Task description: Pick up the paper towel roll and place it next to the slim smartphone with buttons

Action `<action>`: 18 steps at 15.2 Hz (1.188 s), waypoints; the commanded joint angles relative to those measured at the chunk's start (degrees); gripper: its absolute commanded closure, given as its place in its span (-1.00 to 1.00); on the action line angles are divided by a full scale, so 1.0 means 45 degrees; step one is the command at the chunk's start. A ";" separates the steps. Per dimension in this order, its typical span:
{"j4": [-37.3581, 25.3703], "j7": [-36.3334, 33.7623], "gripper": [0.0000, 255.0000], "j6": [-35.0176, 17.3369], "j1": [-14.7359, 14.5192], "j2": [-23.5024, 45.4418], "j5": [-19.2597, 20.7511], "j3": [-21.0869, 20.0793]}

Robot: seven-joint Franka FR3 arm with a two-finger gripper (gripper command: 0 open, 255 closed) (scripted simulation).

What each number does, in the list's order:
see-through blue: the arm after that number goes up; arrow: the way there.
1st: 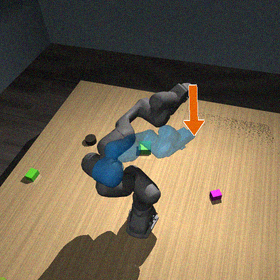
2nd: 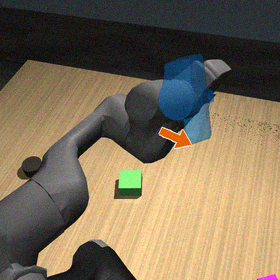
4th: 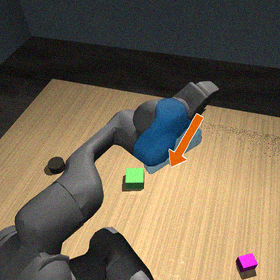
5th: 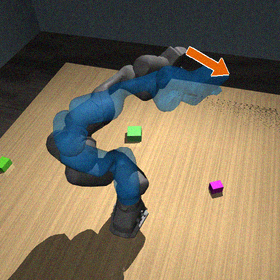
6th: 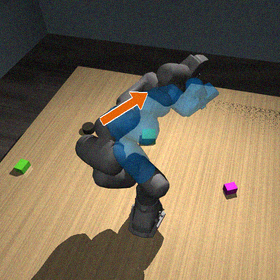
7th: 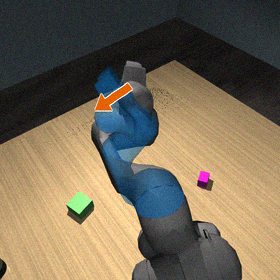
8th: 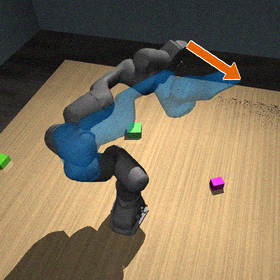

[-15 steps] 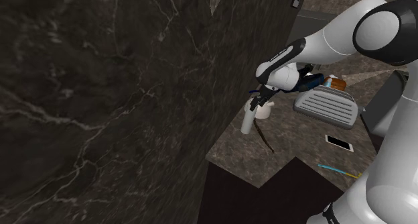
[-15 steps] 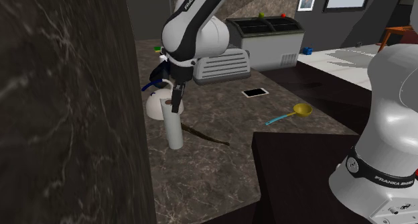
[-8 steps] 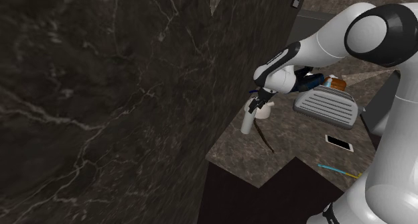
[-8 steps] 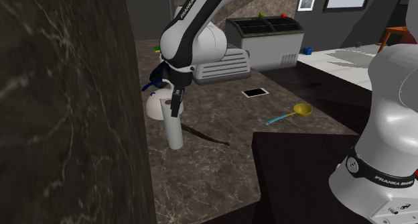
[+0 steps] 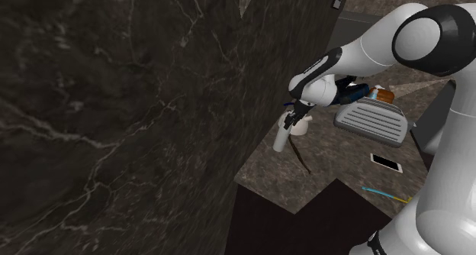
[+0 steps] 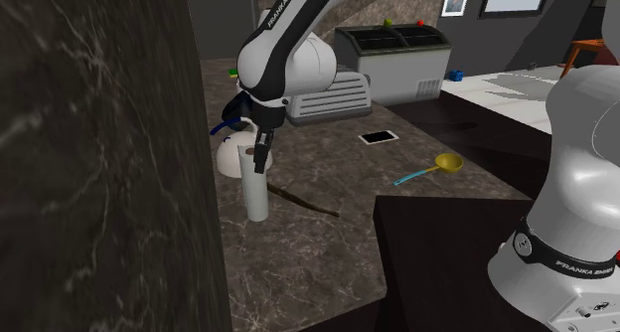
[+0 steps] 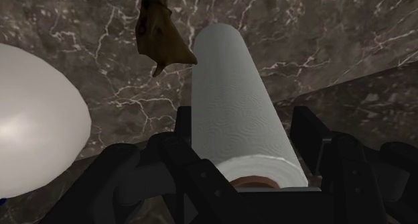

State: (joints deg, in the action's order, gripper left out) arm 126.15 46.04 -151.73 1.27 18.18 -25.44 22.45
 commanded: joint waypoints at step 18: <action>-0.0232 -0.1484 1.00 0.1703 -0.0604 -0.1732 0.1887 0.0854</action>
State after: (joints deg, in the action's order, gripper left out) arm 125.17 39.76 -144.63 -1.33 10.97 -17.54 26.06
